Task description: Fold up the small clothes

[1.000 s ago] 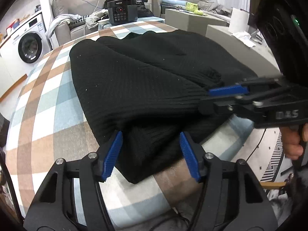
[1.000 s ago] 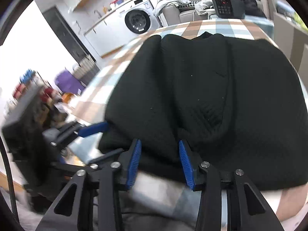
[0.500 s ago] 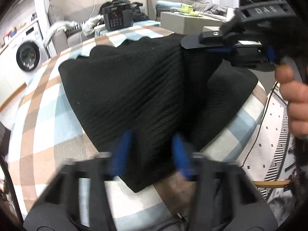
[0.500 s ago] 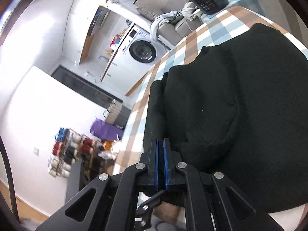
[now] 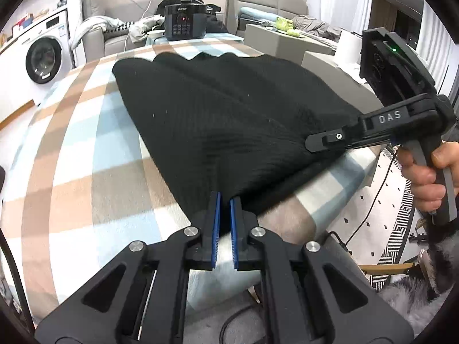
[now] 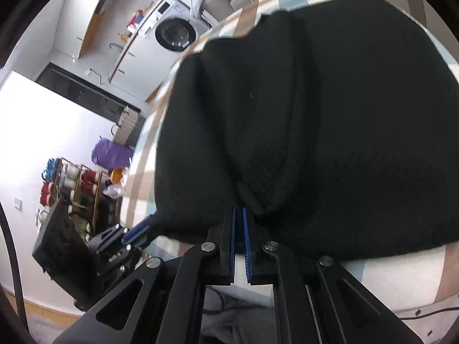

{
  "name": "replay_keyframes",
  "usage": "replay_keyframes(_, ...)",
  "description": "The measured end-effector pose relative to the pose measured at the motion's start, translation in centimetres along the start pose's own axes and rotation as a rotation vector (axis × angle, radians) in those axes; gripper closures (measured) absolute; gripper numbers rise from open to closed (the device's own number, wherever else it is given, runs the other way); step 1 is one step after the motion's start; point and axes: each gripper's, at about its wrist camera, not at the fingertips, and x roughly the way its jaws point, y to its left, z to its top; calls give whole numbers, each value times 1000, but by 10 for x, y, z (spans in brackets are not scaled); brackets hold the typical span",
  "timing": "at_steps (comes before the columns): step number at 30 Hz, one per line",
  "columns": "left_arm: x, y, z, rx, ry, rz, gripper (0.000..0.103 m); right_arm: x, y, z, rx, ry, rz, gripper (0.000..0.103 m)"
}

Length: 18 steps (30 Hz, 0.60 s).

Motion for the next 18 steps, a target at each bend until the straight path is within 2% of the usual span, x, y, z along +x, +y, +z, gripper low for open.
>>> replay_keyframes(3, -1, 1, -5, -16, -2, -10, 99, -5, 7, 1, -43, -11, -7, 93)
replay_keyframes(6, -2, 3, -6, -28, -2, -16, 99, -8, 19, 6, -104, -22, -19, 84)
replay_keyframes(7, -3, 4, -6, -29, -4, -18, 99, -8, 24, 7, -126, -26, -17, 79)
replay_keyframes(8, -3, 3, -7, -28, -5, -18, 99, -7, 27, 9, -148, -32, -12, 68)
replay_keyframes(10, -1, 2, -6, -32, -6, -20, 99, 0, 32, 11, -180, -31, -27, 63)
replay_keyframes(12, 2, 3, -6, -38, -3, -16, 99, 9, 34, 12, -209, -11, -19, 64)
replay_keyframes(13, 2, 3, -6, -42, -4, -14, 99, 12, 34, 12, -218, -4, -19, 75)
replay_keyframes(14, 2, 4, -6, -46, -5, -13, 99, 13, 35, 12, -233, -13, -23, 91)
replay_keyframes(15, 2, 5, -6, -51, -7, -15, 99, 12, 35, 12, -239, -15, -17, 97)
replay_keyframes(18, -2, 7, -6, -56, -13, -7, 99, -6, 39, 10, -240, -30, 45, 98)
